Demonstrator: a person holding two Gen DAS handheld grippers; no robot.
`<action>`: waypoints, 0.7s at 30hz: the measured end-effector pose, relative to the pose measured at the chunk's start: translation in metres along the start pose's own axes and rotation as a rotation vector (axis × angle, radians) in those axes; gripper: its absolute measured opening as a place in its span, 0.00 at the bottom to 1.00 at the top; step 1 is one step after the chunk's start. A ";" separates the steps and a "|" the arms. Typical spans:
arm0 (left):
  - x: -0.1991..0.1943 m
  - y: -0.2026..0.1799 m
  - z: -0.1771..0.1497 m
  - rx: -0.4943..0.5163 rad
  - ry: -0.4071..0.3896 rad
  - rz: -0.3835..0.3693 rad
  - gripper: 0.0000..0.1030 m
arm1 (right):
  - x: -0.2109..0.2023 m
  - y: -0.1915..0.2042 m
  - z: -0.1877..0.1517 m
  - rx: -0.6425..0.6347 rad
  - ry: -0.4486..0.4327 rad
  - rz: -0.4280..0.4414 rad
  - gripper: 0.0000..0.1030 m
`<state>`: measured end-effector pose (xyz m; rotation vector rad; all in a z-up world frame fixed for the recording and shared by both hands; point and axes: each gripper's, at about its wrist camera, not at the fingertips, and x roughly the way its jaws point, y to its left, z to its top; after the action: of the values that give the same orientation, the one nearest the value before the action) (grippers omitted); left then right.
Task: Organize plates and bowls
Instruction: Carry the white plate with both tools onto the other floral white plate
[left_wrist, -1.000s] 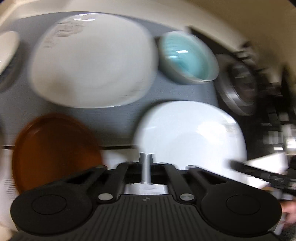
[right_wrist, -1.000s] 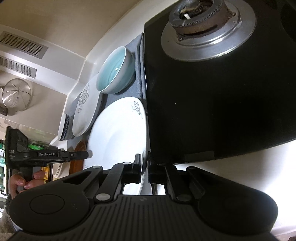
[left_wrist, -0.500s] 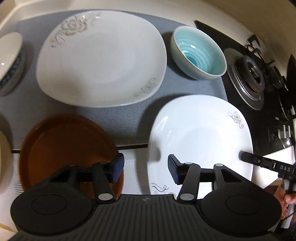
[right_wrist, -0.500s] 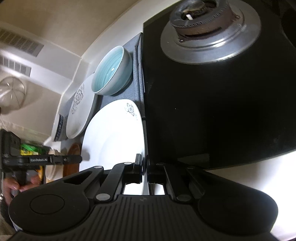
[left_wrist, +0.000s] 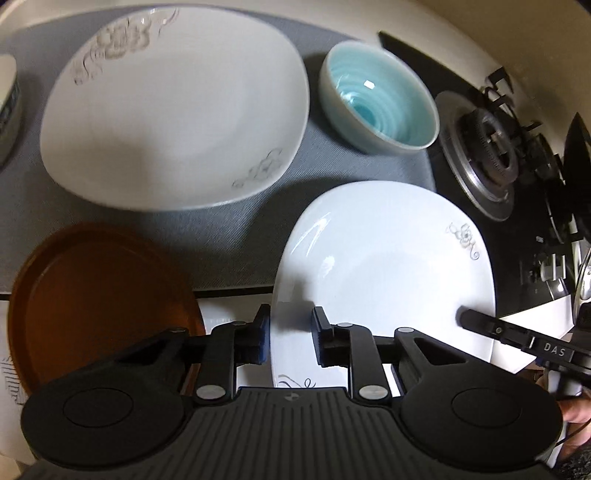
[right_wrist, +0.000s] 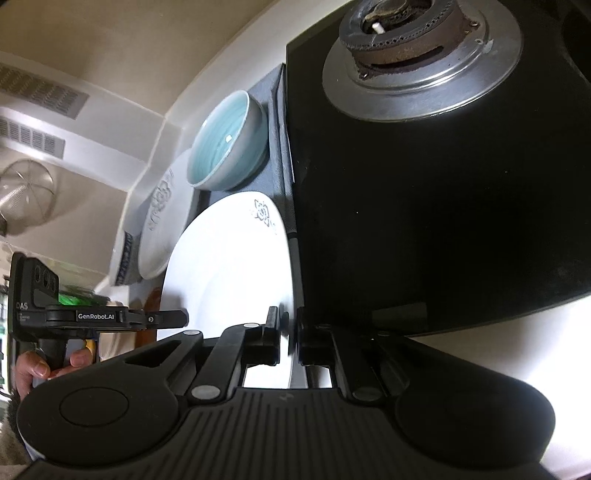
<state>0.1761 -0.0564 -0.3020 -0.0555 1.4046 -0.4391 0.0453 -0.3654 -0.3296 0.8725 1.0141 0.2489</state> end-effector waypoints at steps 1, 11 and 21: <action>-0.001 -0.002 0.000 0.005 -0.009 0.002 0.23 | -0.002 0.000 0.000 0.005 -0.004 0.001 0.09; -0.025 0.004 0.016 0.008 -0.092 0.018 0.23 | -0.004 0.036 0.015 -0.006 -0.041 0.040 0.09; -0.041 0.069 0.039 -0.068 -0.131 0.053 0.23 | 0.051 0.106 0.045 -0.099 -0.006 0.044 0.09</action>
<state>0.2275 0.0118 -0.2766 -0.1009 1.2886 -0.3376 0.1307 -0.2917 -0.2736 0.8058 0.9695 0.3311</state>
